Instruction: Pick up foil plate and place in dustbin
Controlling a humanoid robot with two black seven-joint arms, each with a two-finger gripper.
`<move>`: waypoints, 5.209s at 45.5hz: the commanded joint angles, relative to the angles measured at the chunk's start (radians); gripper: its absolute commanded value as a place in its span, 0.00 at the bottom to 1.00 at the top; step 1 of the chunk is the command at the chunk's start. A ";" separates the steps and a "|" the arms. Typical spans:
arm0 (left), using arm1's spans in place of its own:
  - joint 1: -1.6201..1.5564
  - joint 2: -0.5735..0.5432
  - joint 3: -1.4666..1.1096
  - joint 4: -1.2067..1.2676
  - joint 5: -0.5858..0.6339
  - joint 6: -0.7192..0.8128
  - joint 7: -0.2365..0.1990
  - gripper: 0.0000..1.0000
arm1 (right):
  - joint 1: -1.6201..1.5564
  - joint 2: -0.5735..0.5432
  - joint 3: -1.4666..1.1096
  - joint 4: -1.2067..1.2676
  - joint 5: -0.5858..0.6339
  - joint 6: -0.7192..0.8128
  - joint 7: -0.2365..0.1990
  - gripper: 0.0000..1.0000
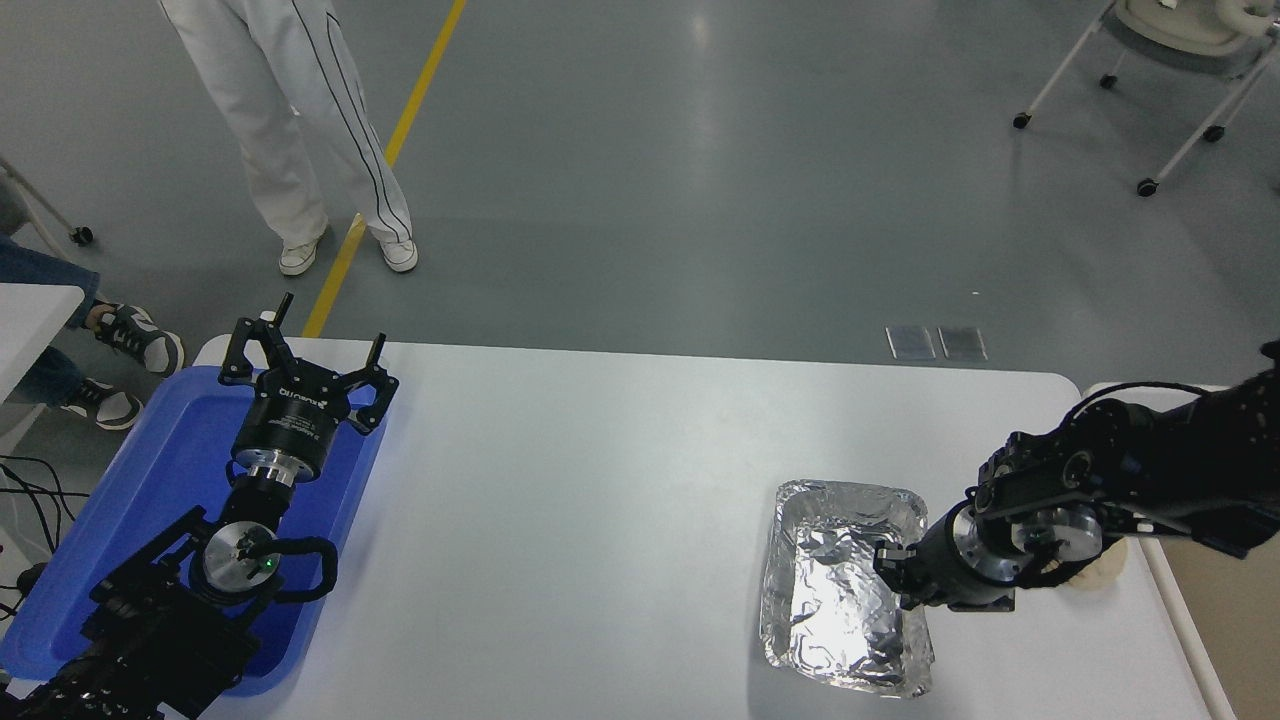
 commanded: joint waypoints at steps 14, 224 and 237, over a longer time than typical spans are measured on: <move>0.000 0.000 0.000 0.000 0.000 -0.001 0.000 1.00 | 0.356 -0.096 -0.023 0.019 -0.089 0.467 -0.006 0.00; 0.002 0.000 0.000 0.000 -0.002 0.001 0.000 1.00 | -0.614 -0.524 0.508 -1.058 -0.412 0.467 -0.006 0.00; 0.002 0.000 0.000 0.000 -0.002 0.001 0.000 1.00 | -0.757 -0.466 0.569 -1.077 -0.369 0.316 -0.005 0.00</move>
